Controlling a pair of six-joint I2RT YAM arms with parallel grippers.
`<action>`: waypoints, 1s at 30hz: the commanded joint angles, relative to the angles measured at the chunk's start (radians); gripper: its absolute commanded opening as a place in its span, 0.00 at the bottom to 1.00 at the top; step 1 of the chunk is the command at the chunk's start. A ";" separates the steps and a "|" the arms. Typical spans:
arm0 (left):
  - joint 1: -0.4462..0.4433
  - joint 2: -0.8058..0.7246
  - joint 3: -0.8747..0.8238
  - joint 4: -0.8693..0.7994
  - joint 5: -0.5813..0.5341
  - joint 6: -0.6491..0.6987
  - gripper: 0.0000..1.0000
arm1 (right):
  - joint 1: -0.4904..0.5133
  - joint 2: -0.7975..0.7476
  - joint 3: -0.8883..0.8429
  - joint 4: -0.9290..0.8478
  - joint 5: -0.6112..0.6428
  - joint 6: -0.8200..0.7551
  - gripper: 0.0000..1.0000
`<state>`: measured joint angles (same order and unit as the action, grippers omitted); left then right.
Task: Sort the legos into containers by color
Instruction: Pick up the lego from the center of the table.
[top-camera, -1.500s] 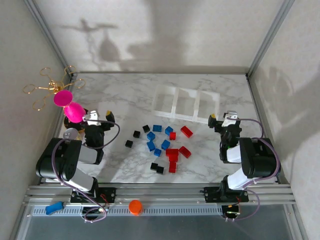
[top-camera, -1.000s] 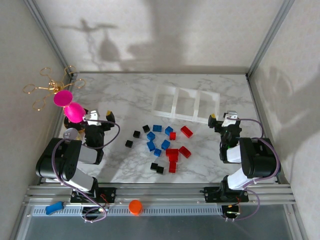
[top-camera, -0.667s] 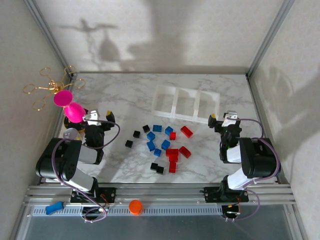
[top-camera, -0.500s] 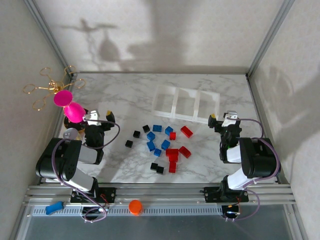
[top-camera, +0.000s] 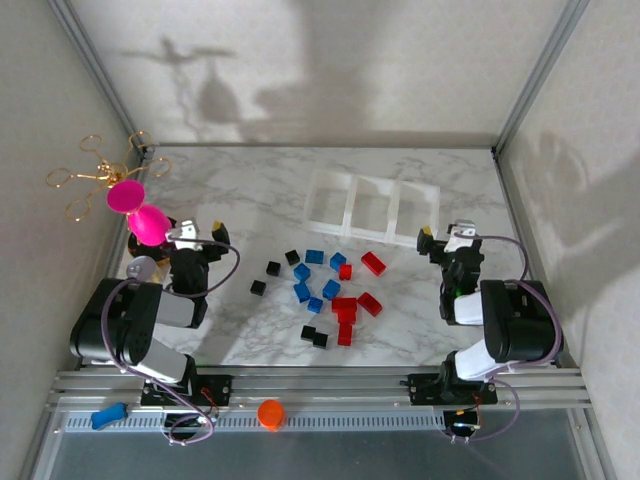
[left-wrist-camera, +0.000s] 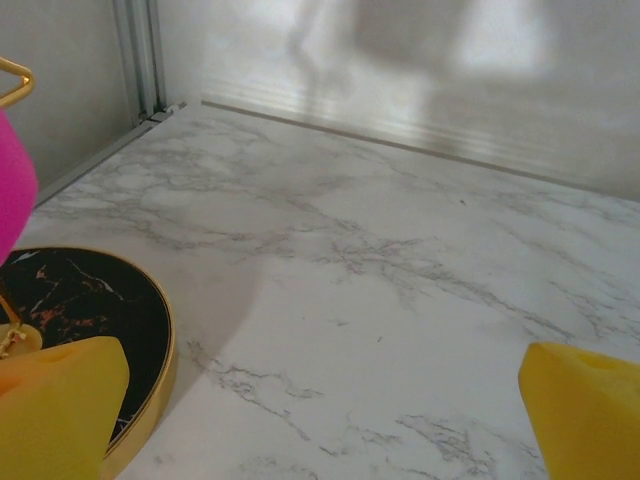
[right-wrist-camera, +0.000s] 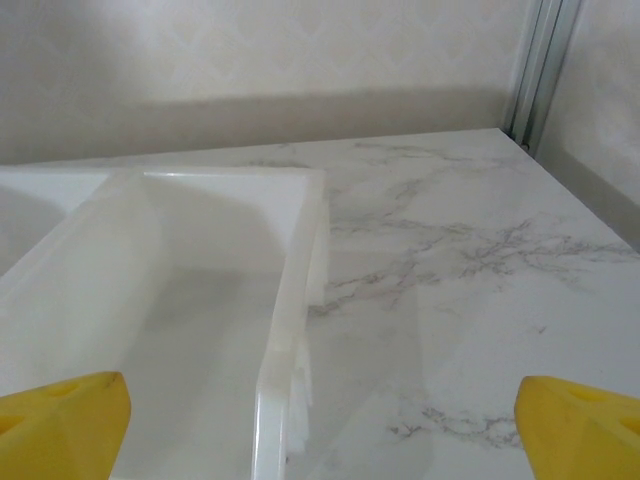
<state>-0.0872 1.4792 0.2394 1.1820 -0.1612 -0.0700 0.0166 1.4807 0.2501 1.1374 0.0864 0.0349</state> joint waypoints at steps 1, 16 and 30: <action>-0.030 -0.080 0.071 -0.177 -0.048 0.020 0.99 | 0.000 -0.062 0.073 -0.134 0.047 0.026 0.99; -0.100 -0.320 0.179 -0.534 -0.080 -0.114 0.99 | -0.007 -0.270 0.251 -0.673 0.191 0.436 0.99; -0.150 -0.446 0.195 -0.722 0.020 -0.306 0.99 | 0.002 -0.348 0.314 -0.887 0.028 0.502 0.99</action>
<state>-0.2153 1.0645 0.4072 0.5312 -0.1719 -0.3157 0.0154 1.1633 0.5213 0.3225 0.1600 0.5171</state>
